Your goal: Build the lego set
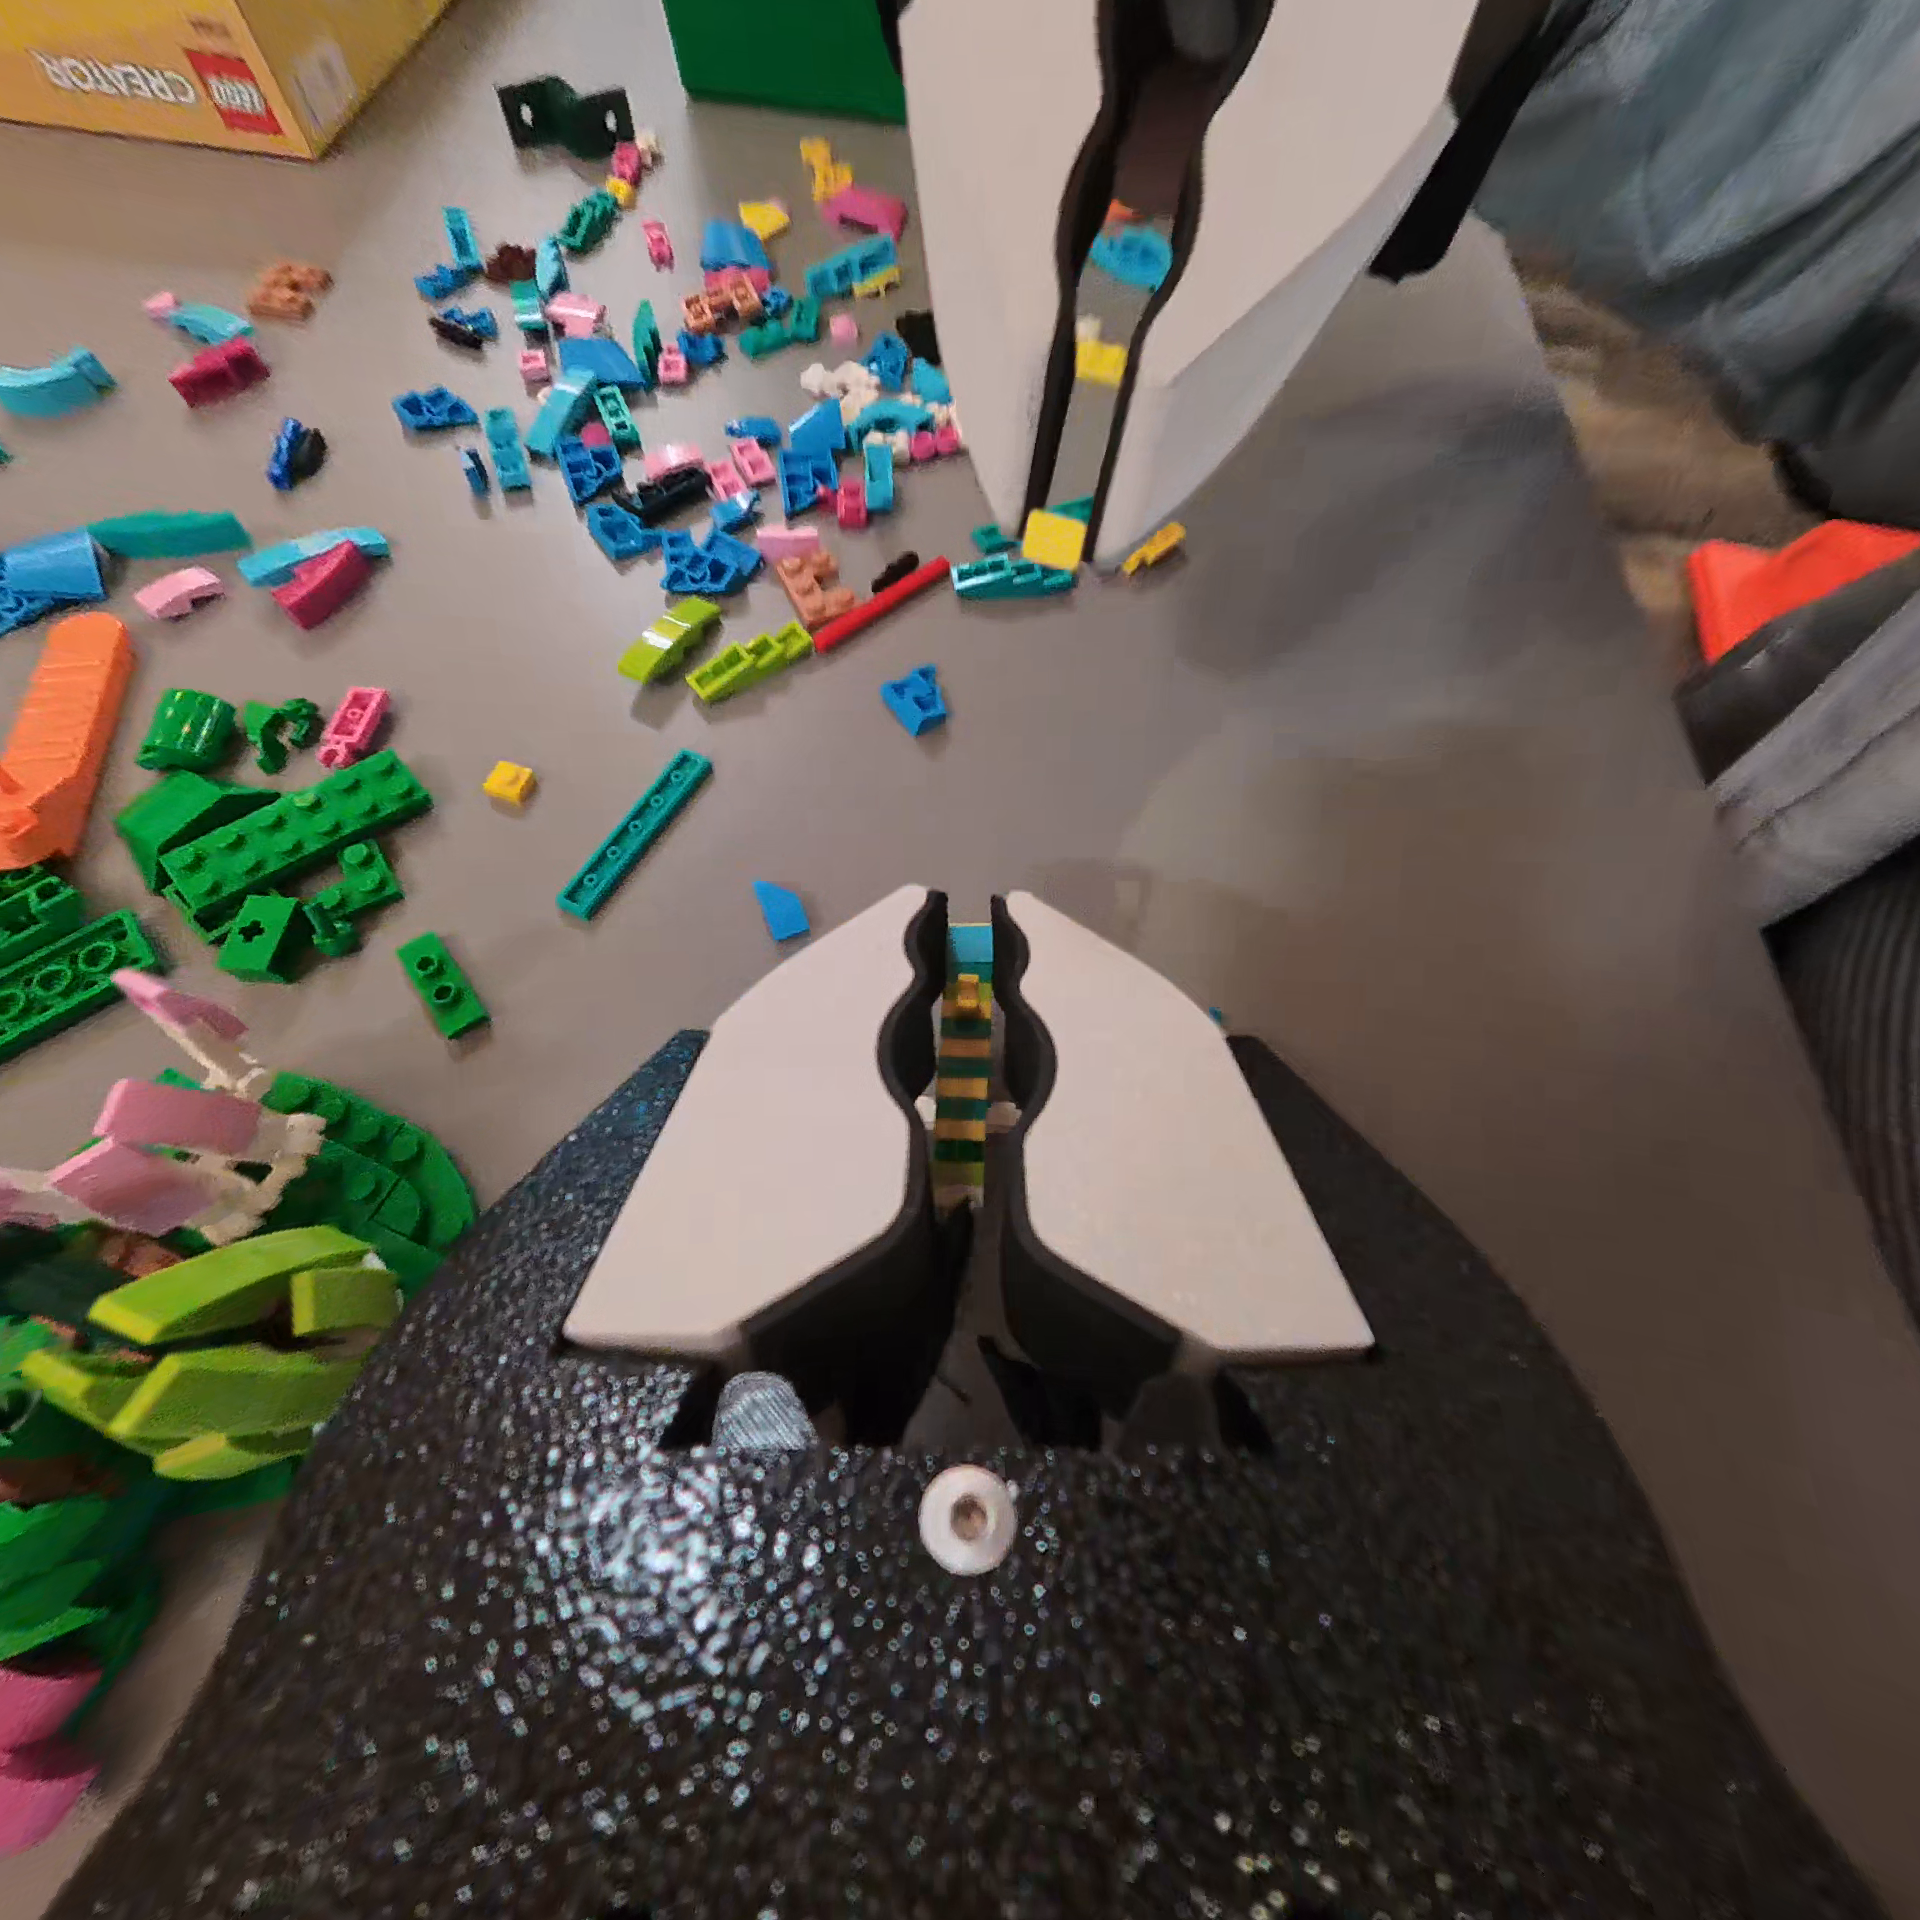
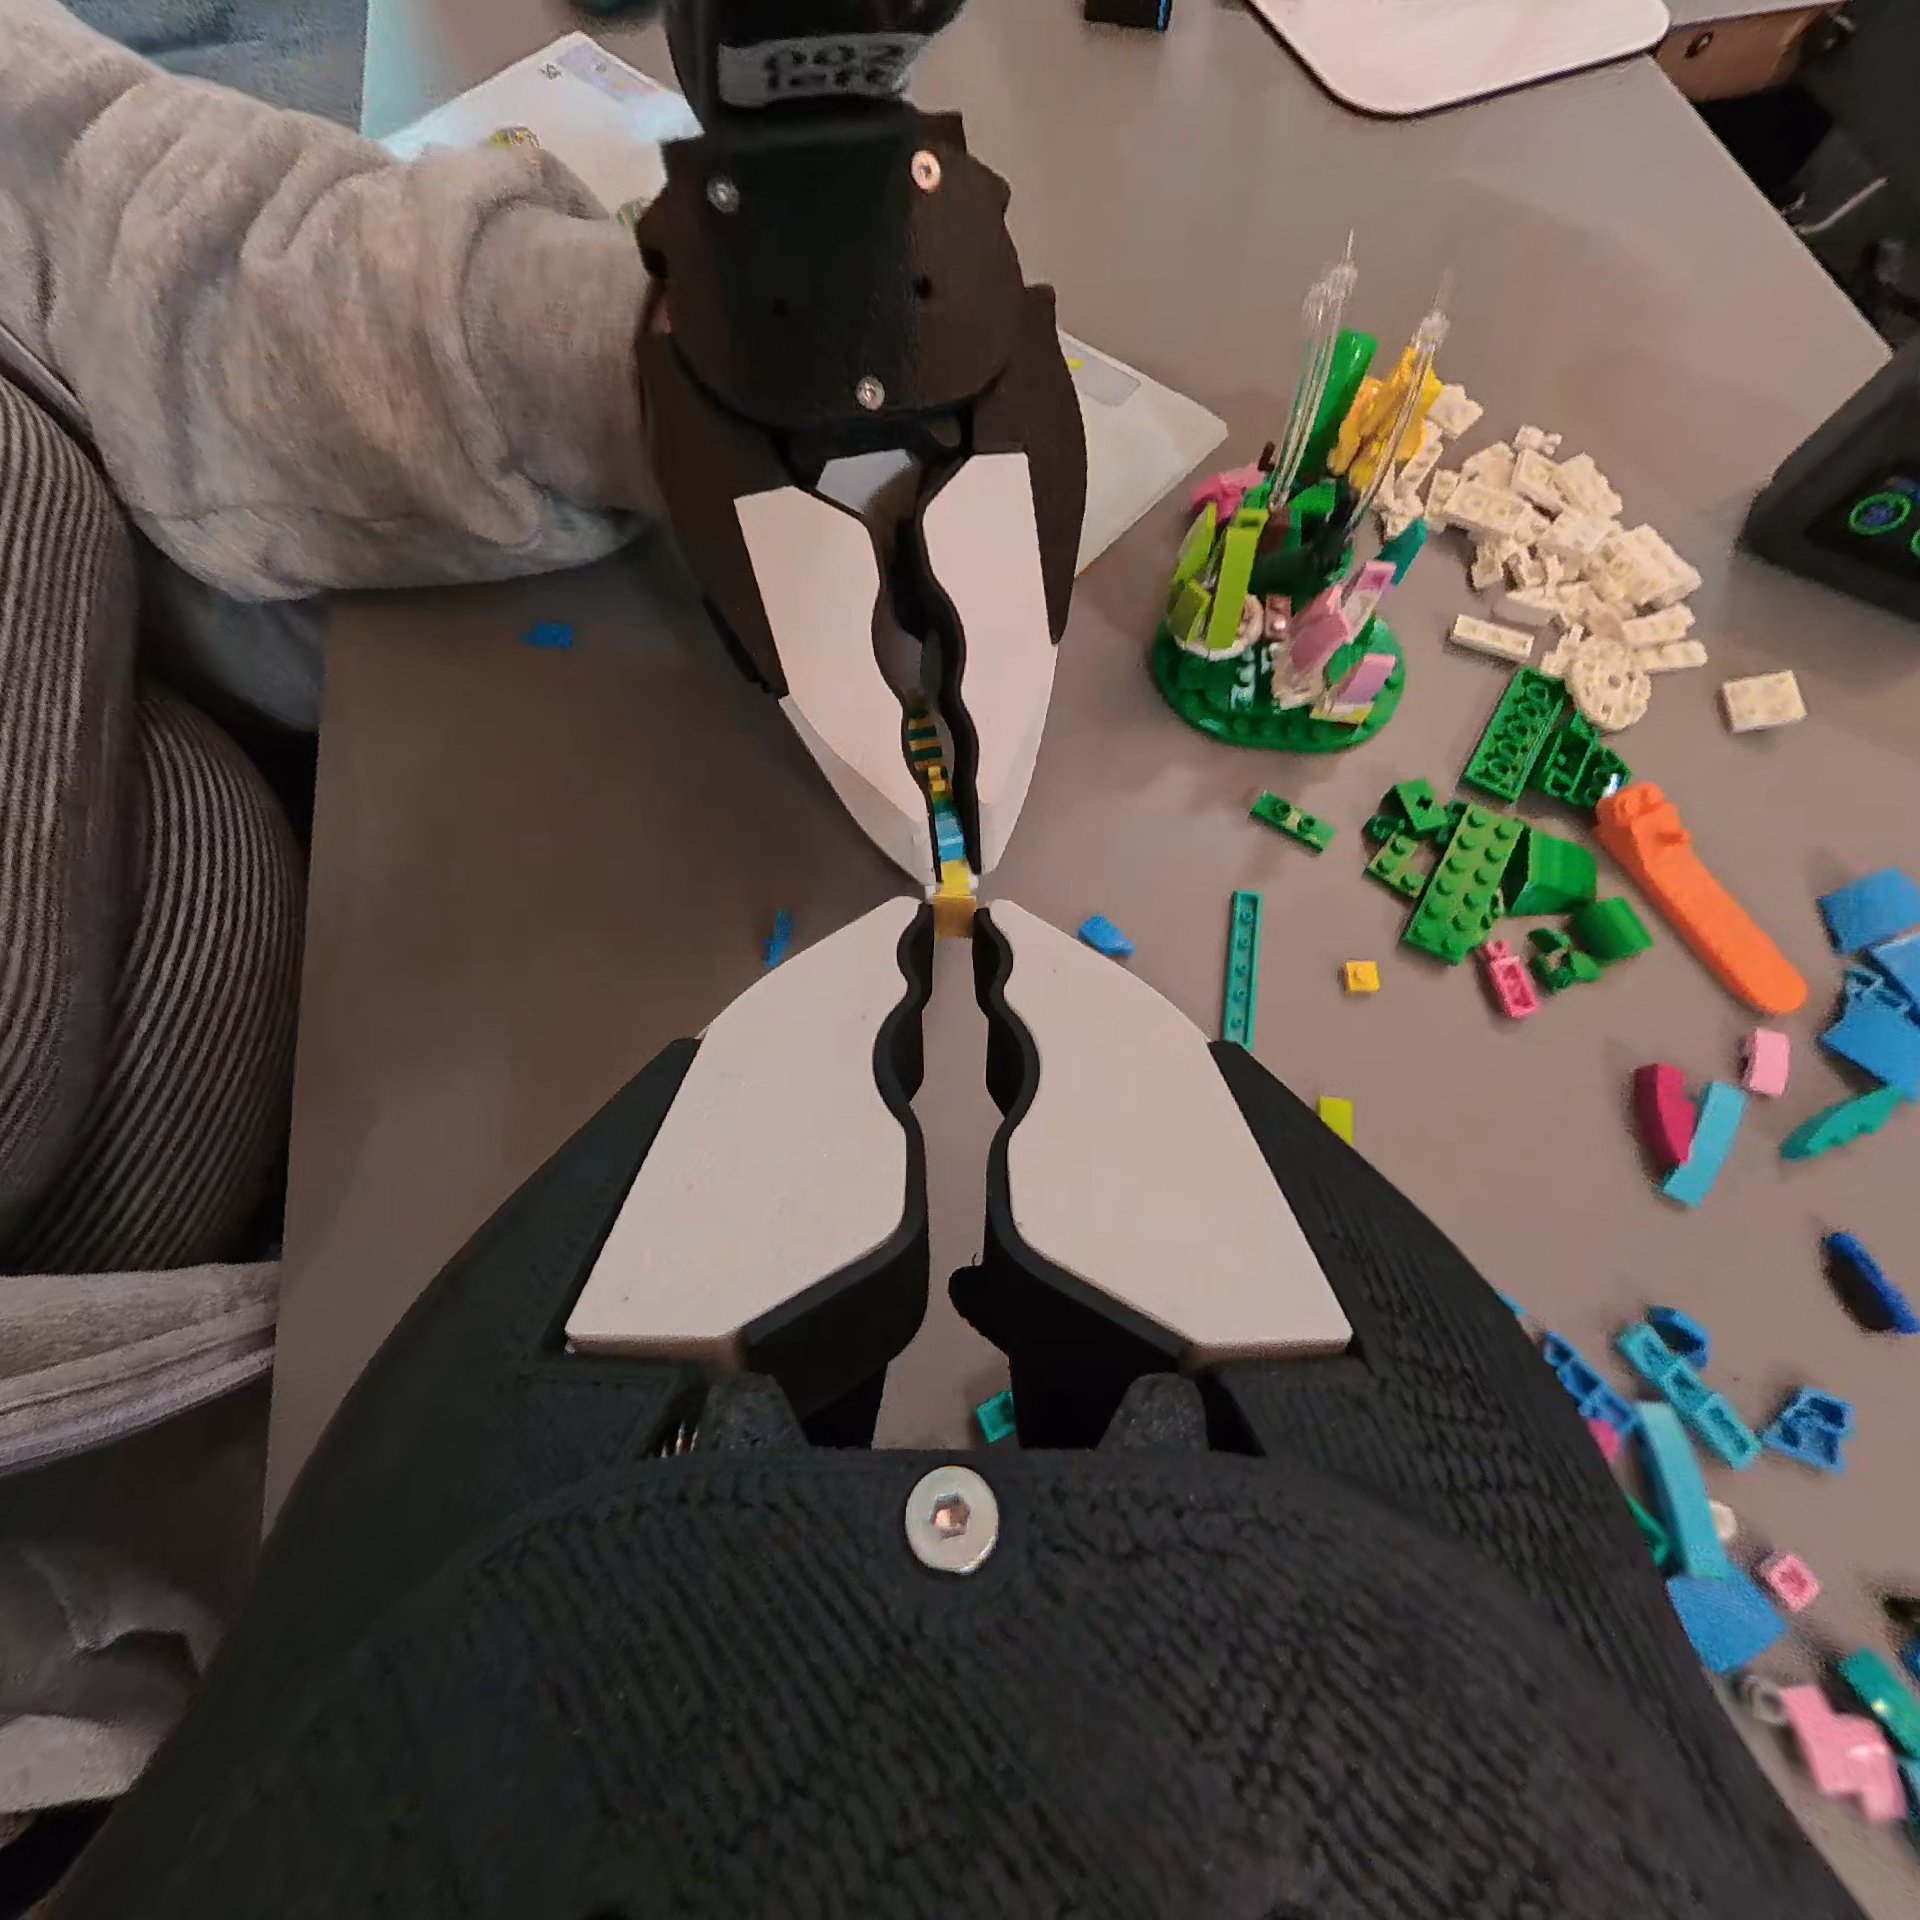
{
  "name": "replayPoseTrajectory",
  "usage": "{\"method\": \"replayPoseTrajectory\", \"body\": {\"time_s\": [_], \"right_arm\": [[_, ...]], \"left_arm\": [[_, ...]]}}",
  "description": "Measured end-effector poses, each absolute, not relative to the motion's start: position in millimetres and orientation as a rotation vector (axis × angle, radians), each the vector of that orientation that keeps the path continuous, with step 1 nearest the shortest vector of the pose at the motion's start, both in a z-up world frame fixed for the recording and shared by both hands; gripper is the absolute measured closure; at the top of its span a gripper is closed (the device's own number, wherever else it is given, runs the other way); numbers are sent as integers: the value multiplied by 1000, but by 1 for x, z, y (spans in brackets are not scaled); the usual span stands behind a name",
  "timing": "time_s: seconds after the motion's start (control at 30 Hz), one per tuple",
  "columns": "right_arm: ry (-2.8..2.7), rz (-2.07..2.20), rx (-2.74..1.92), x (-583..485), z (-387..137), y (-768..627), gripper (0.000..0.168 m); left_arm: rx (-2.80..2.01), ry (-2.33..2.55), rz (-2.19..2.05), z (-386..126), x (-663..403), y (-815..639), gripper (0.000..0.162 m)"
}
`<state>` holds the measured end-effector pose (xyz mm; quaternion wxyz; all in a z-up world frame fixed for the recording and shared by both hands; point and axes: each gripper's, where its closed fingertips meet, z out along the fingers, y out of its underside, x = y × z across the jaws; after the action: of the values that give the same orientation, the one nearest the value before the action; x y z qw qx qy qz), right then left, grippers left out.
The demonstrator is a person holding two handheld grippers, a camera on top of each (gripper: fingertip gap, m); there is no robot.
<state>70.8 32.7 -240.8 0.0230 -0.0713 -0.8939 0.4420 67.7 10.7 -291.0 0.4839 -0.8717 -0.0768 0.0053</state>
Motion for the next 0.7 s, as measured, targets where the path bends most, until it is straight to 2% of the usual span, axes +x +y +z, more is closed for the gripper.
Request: {"method": "replayPoseTrajectory", "body": {"time_s": [0.23, 0.43, 0.57, 0.63, 0.7], "right_arm": [[-2734, 1455, -281, 80, -252, 45, 162], [-2729, 1495, -291, 84, -260, 47, 162], [-2722, 1529, -292, 86, -264, 40, 162], [-2728, 1550, -326, 87, -268, 35, 162], [-2732, 1554, -356, 87, -275, 31, 162]], "left_arm": [[-2147, -199, 51, -293, 71, 13, 148], [-2159, -252, 149, -286, 69, -5, 130], [-2273, -302, 130, -304, 67, -13, 120], [-2303, -310, 123, -313, 67, -11, 123], [-2312, -309, 147, -318, 64, -9, 139]]}}
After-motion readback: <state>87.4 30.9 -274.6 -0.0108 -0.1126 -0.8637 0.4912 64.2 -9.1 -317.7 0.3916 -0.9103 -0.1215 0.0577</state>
